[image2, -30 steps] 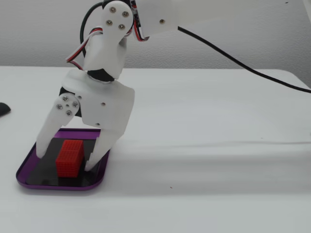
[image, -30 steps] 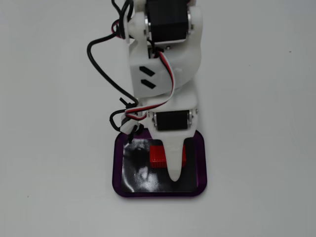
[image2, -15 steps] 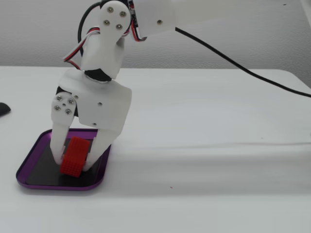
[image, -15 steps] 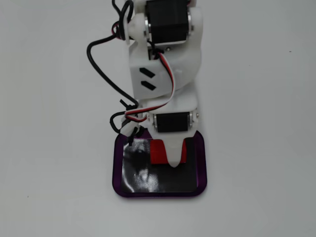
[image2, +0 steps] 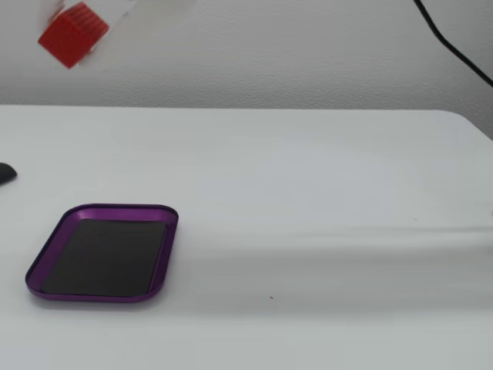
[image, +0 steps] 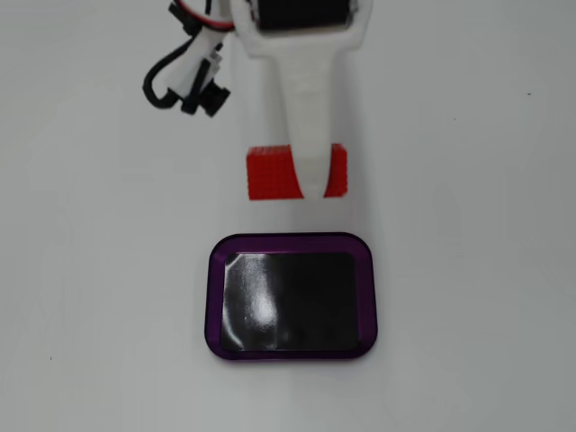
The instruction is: Remove the cube from the box.
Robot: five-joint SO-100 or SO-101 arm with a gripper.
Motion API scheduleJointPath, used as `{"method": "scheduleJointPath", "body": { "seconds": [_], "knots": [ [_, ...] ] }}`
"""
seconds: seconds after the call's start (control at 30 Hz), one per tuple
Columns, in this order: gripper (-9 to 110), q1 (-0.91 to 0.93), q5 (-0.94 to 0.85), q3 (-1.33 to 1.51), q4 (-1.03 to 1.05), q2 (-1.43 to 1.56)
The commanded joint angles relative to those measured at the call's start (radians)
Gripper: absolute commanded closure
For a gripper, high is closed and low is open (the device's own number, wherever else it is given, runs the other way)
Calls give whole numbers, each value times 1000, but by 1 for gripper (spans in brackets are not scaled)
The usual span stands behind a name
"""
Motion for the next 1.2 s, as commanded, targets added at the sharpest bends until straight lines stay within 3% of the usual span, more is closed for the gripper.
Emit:
{"method": "scheduleJointPath", "body": {
  "seconds": [0.0,0.33,0.63,1.17],
  "knots": [
    [102,9,-6,109,-20,147],
    [102,14,-12,765,-314,540],
    [102,15,-152,1338,-566,741],
    [102,17,-193,1723,-867,739]
  ]
}}
